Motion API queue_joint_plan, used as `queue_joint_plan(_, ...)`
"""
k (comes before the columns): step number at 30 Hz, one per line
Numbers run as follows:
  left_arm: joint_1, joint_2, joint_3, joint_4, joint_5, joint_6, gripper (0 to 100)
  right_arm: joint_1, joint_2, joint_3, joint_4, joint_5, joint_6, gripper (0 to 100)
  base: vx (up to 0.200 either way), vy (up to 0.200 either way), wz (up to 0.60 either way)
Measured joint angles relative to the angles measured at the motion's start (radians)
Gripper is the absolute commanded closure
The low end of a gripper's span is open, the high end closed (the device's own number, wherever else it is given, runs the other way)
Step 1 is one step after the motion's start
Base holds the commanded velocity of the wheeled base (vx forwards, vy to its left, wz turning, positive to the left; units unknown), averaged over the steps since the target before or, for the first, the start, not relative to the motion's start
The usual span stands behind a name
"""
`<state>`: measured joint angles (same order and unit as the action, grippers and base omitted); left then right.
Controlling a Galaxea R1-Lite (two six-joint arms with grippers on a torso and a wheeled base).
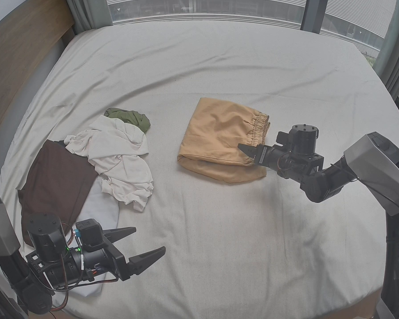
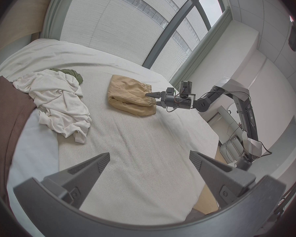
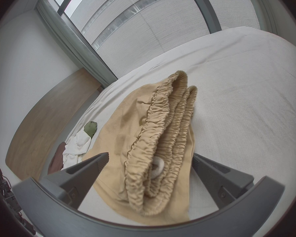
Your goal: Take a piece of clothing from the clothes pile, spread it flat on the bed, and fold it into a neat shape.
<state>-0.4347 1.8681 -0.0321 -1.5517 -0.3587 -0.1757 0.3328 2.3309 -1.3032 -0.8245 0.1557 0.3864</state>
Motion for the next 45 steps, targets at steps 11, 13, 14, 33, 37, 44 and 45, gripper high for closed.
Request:
queue_joint_plan(11,0.001,-0.009,0.009,0.000,0.001,-0.010,0,-0.010,-0.199,0.331,-0.131,-0.006,-0.022,0,0.000,0.000,0.00)
queue_joint_plan(13,-0.001,-0.017,0.009,-0.001,0.001,-0.013,0,-0.013,-0.244,0.374,-0.142,-0.005,-0.026,0,0.000,0.000,0.00)
queue_joint_plan(14,-0.004,-0.026,0.009,0.000,0.001,-0.017,0,-0.016,-0.287,0.412,-0.150,-0.004,-0.028,0,0.000,0.000,0.00)
queue_joint_plan(33,-0.307,-0.333,-0.014,0.001,0.109,-0.125,0,-0.012,-0.772,0.749,-0.168,0.075,-0.036,0,0.000,0.000,0.00)
queue_joint_plan(37,-0.317,-0.409,-0.013,0.003,0.151,-0.125,0,-0.007,-0.889,0.774,-0.136,0.090,-0.054,0,0.000,0.000,0.00)
queue_joint_plan(44,-0.286,-0.521,0.009,0.039,0.255,-0.066,0,0.004,-1.116,0.822,0.009,0.094,-0.086,0,0.000,0.000,0.00)
queue_joint_plan(45,-0.275,-0.539,0.011,0.057,0.265,-0.052,0,0.004,-1.144,0.829,0.028,0.094,-0.087,0,0.000,0.000,0.00)
